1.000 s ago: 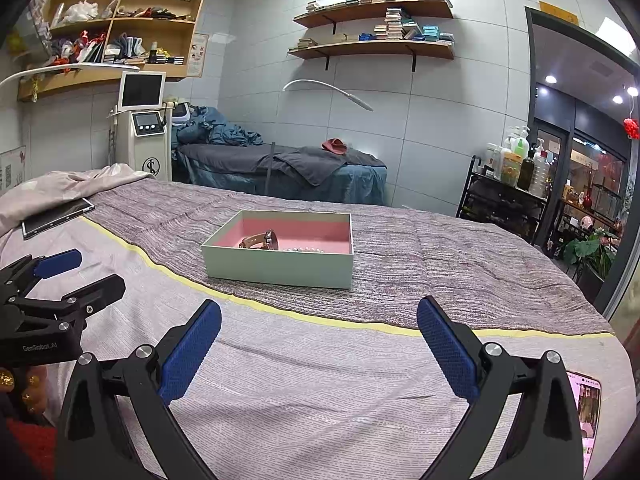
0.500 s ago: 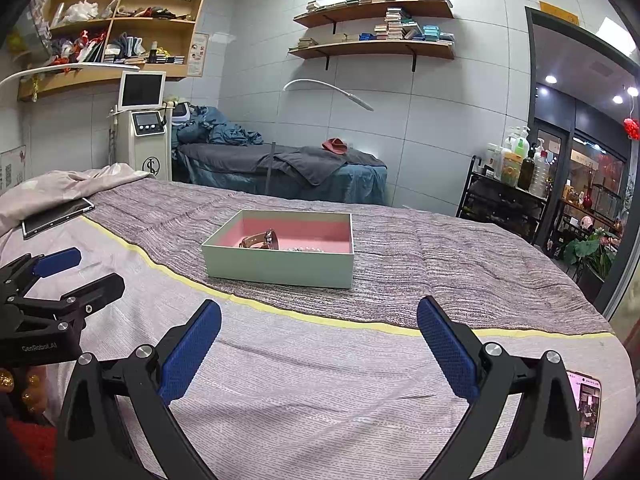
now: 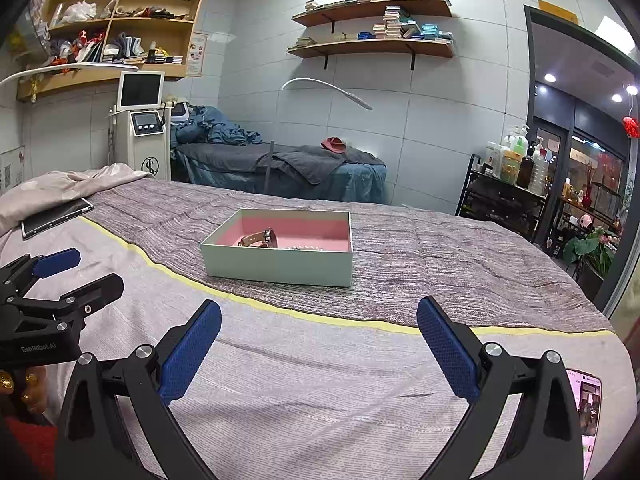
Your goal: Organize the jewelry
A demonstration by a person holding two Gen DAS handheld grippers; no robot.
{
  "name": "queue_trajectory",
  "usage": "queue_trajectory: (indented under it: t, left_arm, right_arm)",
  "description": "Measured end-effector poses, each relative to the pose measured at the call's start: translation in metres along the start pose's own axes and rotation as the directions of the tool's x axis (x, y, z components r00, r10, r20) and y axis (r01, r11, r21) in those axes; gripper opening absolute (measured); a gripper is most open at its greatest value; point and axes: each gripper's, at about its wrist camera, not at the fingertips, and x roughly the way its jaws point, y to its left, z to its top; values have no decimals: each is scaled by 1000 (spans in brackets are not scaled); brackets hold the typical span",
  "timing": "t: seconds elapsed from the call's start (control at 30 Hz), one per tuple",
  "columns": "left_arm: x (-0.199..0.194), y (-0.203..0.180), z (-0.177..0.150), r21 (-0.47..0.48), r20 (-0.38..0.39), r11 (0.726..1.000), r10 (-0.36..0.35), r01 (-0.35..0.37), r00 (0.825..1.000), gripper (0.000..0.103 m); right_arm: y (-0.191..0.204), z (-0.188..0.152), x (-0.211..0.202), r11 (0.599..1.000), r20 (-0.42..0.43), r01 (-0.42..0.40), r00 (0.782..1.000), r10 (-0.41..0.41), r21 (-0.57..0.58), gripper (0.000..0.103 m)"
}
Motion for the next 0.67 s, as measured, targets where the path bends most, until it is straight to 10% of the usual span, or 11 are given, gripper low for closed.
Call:
queue_trajectory:
  t: [0.67]
  left_arm:
    - [0,-6,-1,23,0,1000,1,-1,1000,97]
  right_arm:
    - [0,-1,0,1000,-1,-1,1000,1,1,96]
